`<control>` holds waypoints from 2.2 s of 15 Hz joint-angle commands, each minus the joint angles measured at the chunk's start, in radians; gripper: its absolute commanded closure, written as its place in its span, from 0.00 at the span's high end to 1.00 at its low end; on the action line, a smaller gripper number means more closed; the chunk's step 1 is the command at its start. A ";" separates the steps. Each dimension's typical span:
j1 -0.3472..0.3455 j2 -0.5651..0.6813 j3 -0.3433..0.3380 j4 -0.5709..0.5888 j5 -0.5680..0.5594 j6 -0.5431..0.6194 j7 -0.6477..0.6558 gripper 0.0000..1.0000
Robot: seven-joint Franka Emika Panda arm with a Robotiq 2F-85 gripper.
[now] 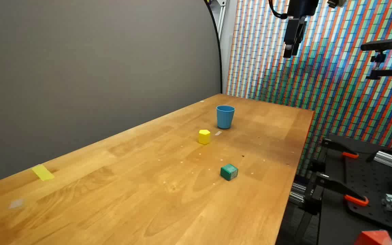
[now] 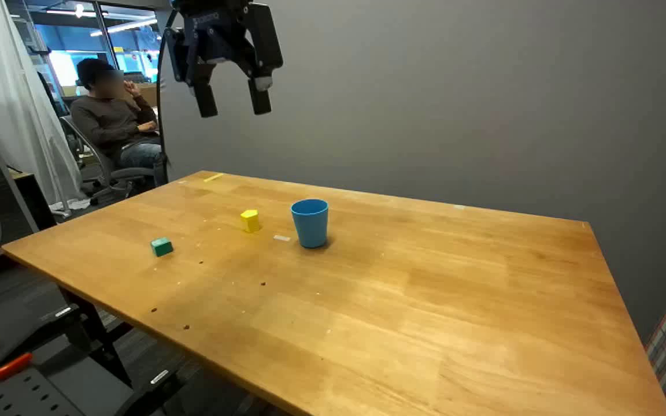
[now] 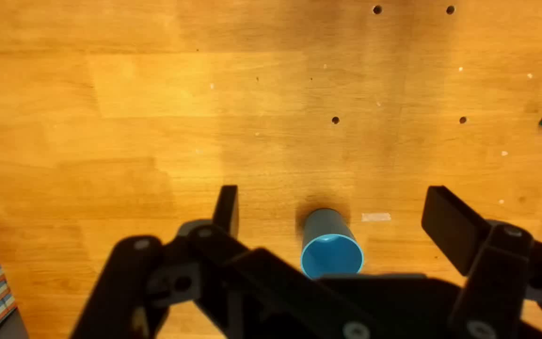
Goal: Put the yellow cube inside the blue cup
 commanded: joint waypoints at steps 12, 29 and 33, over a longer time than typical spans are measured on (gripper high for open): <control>-0.002 -0.001 0.003 0.007 0.002 -0.002 -0.001 1.00; 0.191 0.632 0.222 0.261 0.130 0.391 0.042 1.00; 0.186 0.781 0.228 0.379 0.100 0.388 0.046 1.00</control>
